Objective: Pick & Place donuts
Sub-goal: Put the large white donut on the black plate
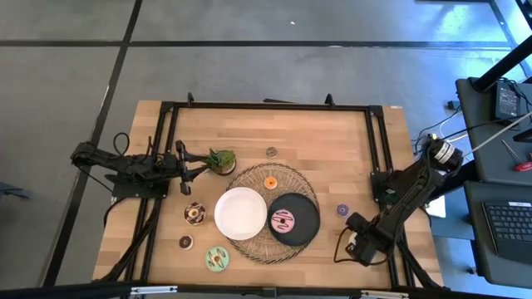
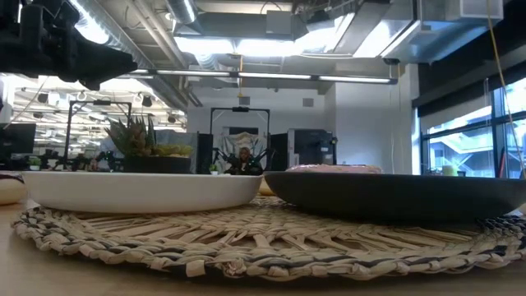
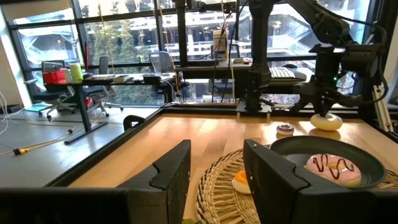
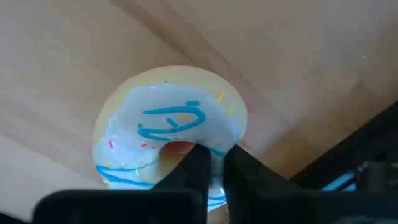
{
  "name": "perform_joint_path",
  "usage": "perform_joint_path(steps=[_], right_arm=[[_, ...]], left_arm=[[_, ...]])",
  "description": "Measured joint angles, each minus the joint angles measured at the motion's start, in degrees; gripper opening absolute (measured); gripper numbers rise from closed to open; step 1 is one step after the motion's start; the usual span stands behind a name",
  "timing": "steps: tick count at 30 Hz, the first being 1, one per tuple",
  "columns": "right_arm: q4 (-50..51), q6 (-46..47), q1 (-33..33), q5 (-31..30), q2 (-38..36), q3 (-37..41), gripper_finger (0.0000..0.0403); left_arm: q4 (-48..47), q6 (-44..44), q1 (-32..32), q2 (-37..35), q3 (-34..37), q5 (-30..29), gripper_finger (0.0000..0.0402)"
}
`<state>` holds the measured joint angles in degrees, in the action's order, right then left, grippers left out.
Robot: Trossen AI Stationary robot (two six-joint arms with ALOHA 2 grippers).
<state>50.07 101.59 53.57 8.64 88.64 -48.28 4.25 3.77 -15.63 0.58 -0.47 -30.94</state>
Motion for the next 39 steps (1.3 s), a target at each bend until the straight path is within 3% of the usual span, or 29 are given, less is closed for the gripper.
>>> perform_joint_path(steps=[3,6,10,14,19,27,31,39], right_arm=[[3.5,-0.1,-1.1,-2.1,-2.6,-1.3,0.003],[6.2,-3.2,-3.9,-8.1,-4.6,-2.9,0.0044],[5.0,-16.0,-9.1,-17.1,-6.0,-5.7,0.0056],[1.2,-33.1,-16.4,-20.2,-5.8,-8.6,0.0053],[-5.8,-49.7,-24.8,-20.3,-5.8,-8.9,0.0049],[-14.3,-61.7,-31.7,-17.8,-3.4,-8.6,0.0049],[-15.9,-63.1,-32.1,-13.6,0.0,-8.6,0.0048],[-15.0,-61.4,-32.1,-11.4,3.9,-8.5,0.0048]], left_arm=[[0.0,0.0,0.0,0.0,0.0,0.0,0.0143],[0.0,0.0,0.0,0.0,0.0,0.0,0.0143],[0.0,0.0,0.0,0.0,0.0,0.0,0.0143],[0.0,0.0,0.0,0.0,0.0,0.1,0.0143],[0.0,0.0,0.0,0.0,0.0,0.1,0.0143],[0.0,0.0,0.0,0.0,0.0,0.1,0.0143],[0.0,0.0,0.0,0.0,0.0,0.1,0.0143],[0.0,0.0,0.0,0.0,0.0,0.1,0.0143]])
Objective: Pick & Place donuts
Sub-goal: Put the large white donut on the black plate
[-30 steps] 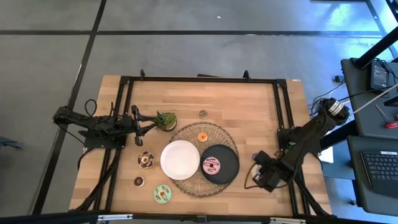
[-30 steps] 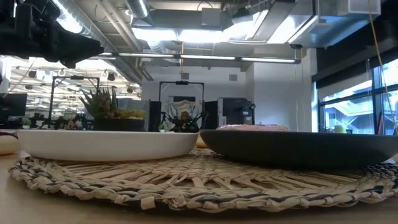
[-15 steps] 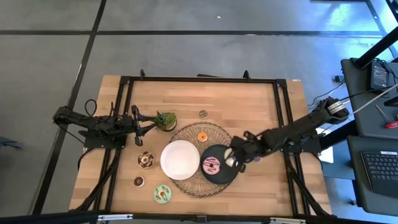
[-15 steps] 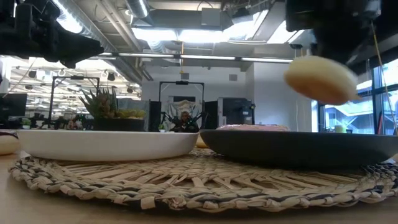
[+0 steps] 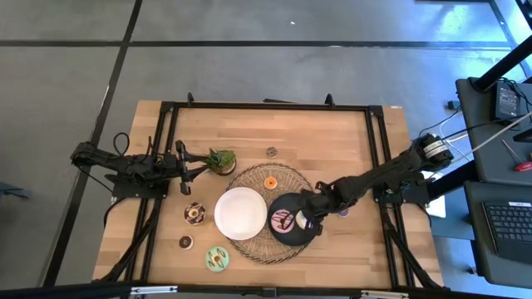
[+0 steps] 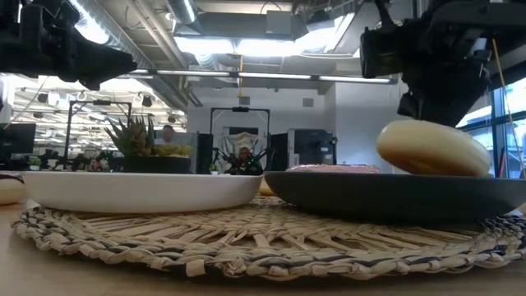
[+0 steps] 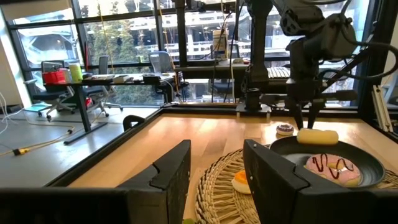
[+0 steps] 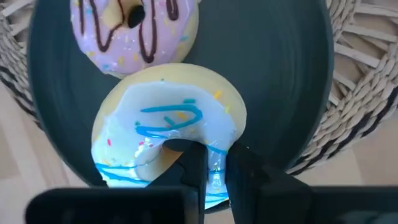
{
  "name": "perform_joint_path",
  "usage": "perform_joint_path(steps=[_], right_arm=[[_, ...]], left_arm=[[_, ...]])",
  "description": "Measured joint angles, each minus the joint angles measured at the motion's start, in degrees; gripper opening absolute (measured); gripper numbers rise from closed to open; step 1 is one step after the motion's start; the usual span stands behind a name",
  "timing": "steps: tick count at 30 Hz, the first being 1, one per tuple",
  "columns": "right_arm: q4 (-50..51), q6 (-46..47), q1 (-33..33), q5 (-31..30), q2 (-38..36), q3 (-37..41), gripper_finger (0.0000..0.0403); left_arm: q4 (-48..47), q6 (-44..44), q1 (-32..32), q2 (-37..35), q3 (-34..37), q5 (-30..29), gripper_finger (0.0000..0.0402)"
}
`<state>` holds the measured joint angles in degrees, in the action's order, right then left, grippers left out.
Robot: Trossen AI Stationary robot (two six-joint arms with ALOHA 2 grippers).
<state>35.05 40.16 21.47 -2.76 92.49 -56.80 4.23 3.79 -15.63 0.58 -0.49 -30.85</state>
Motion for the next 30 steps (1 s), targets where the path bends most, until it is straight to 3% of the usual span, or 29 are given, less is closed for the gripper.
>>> perform_joint_path(steps=[15,30], right_arm=[[0.0,-0.3,0.0,-0.1,2.5,0.0,0.006],[3.6,-3.1,0.0,-0.1,2.5,-2.9,0.0175]], left_arm=[[0.0,0.0,0.0,0.0,0.0,0.0,0.0143],[0.0,0.0,0.0,0.0,0.0,0.0,0.0143]])
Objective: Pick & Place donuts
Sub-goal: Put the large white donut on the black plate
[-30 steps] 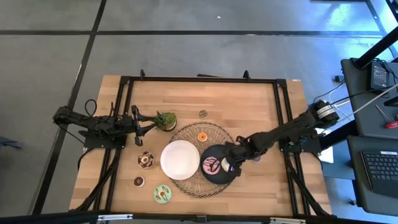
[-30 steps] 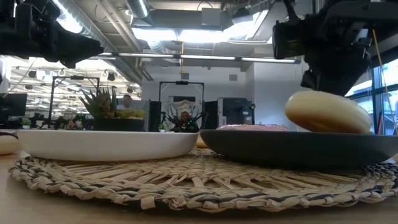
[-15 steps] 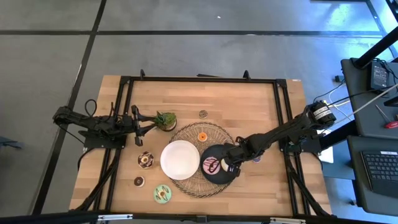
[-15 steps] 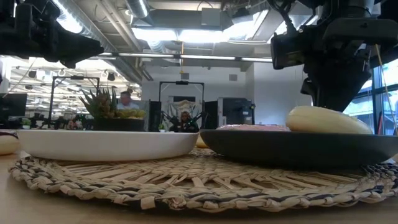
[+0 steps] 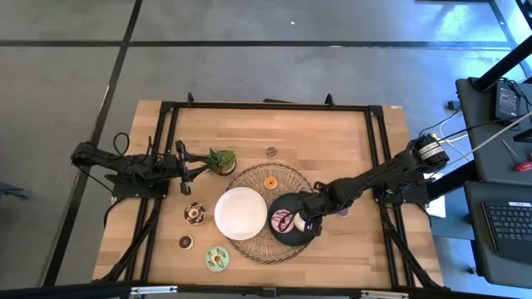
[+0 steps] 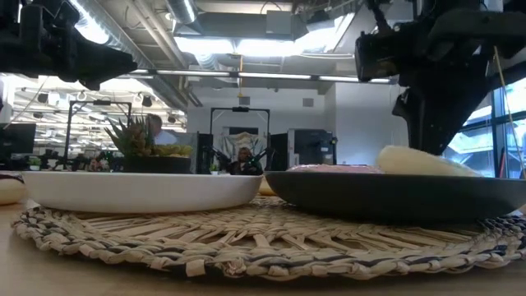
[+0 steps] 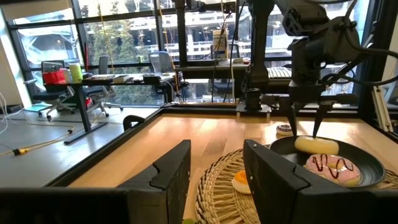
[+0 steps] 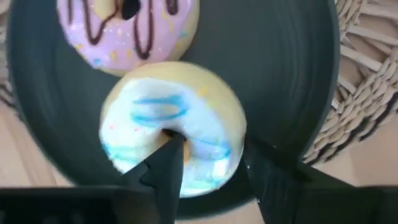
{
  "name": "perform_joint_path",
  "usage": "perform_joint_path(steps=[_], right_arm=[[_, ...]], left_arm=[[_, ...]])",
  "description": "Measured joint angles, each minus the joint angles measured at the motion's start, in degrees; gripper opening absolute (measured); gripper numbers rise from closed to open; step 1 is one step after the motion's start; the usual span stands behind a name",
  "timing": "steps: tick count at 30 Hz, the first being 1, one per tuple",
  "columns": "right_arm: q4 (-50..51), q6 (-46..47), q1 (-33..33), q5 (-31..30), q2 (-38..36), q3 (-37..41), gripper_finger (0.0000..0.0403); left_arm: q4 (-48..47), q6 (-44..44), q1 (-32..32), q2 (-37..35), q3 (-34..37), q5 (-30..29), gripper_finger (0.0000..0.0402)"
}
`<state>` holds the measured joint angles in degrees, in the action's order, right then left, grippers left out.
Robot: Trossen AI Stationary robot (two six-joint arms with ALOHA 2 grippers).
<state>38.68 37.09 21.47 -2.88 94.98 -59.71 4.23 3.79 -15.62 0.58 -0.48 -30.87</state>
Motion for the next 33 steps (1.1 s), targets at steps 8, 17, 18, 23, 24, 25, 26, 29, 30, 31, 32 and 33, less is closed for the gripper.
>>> perform_joint_path(steps=[8,17,18,23,24,25,26,29,30,31,32,33], right_arm=[[6.4,0.1,-0.1,-0.5,0.0,-1.5,0.0186],[3.9,-0.3,-0.1,-5.2,0.0,-1.5,0.0182],[3.9,-0.6,-0.1,-5.2,0.0,-1.5,0.0183],[1.7,-3.4,-0.1,-7.1,0.0,-1.5,0.0181],[0.9,-4.5,-0.1,-7.2,0.0,-1.5,0.018],[0.0,-5.6,-0.1,-7.2,0.0,-1.5,0.0179],[-1.1,-6.6,-0.1,-7.2,0.0,-1.5,0.0178],[-3.9,-9.0,-0.1,-7.2,0.0,-1.5,0.0178],[-4.8,-9.8,-0.1,-7.2,0.0,-1.5,0.0178],[-5.9,-10.8,-0.1,-7.1,0.0,-1.5,0.0178],[-7.2,-11.9,0.1,-7.1,0.0,-1.5,0.0178],[-8.6,-12.7,0.2,-7.1,0.0,-1.5,0.0178]], left_arm=[[0.0,0.0,0.0,0.0,0.0,0.0,0.0143],[0.0,0.0,0.0,0.0,0.0,0.0,0.0143],[0.0,0.0,0.0,0.0,0.0,0.0,0.0143],[0.0,0.0,0.0,0.0,0.0,0.0,0.0143],[0.0,0.0,0.0,0.0,0.0,0.0,0.0143],[0.0,0.0,0.0,0.0,0.0,0.0,0.0143],[0.0,0.0,0.0,0.0,0.0,0.0,0.0143],[0.0,0.0,0.0,0.0,0.0,0.0,0.0143],[0.0,0.0,0.0,0.0,0.0,0.0,0.0143],[0.0,0.0,0.0,0.0,0.0,0.0,0.0143],[0.0,0.0,0.0,0.0,0.0,0.0,0.0143],[0.0,0.0,0.0,0.0,0.0,0.0,0.0143]])
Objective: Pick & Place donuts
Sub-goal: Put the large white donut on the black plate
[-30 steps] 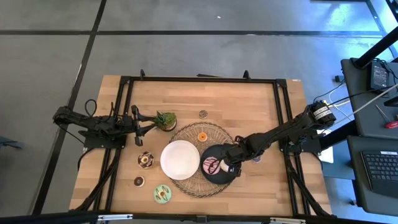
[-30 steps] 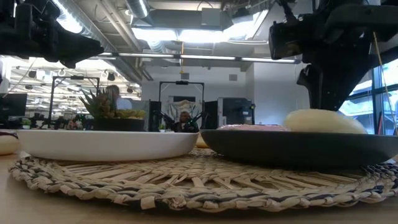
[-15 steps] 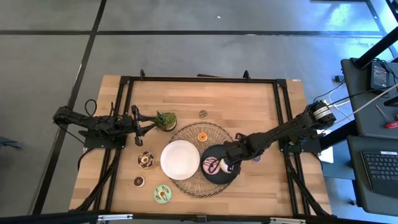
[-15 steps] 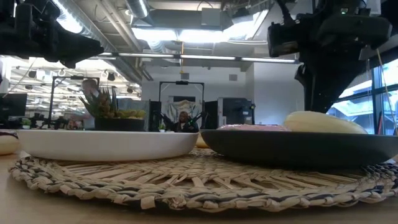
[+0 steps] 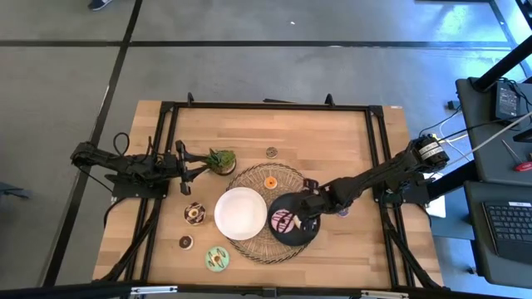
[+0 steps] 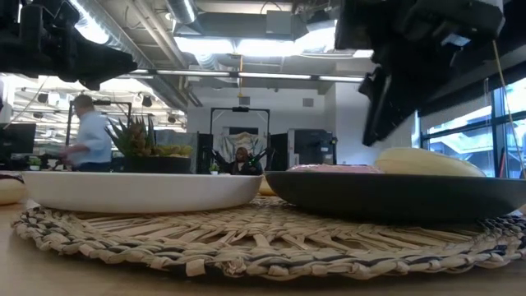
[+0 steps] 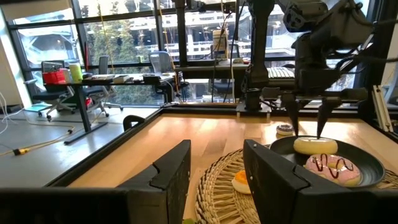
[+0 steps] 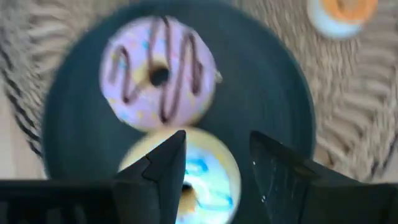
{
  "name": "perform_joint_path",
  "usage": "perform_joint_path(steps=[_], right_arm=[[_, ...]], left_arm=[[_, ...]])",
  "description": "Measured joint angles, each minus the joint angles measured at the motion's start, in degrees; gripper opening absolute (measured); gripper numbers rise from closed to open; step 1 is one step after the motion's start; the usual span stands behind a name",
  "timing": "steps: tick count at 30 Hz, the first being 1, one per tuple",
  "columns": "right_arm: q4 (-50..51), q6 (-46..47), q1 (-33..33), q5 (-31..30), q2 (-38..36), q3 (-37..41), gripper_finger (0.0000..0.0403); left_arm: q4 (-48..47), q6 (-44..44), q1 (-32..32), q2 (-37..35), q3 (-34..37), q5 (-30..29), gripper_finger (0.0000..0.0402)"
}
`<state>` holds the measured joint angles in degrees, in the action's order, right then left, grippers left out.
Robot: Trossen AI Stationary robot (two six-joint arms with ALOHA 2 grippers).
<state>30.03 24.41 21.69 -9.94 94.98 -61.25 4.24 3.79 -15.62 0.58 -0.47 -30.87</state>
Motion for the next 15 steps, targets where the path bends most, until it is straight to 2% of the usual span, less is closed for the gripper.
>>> perform_joint_path(steps=[5,15], right_arm=[[-4.2,-3.1,1.2,2.8,0.0,-0.1,0.0178],[-2.4,-0.4,1.8,4.5,4.3,-0.1,0.0178]], left_arm=[[0.0,0.0,0.0,0.0,0.0,0.0,0.0143],[0.0,0.0,0.0,0.0,0.0,0.0,0.0143]])
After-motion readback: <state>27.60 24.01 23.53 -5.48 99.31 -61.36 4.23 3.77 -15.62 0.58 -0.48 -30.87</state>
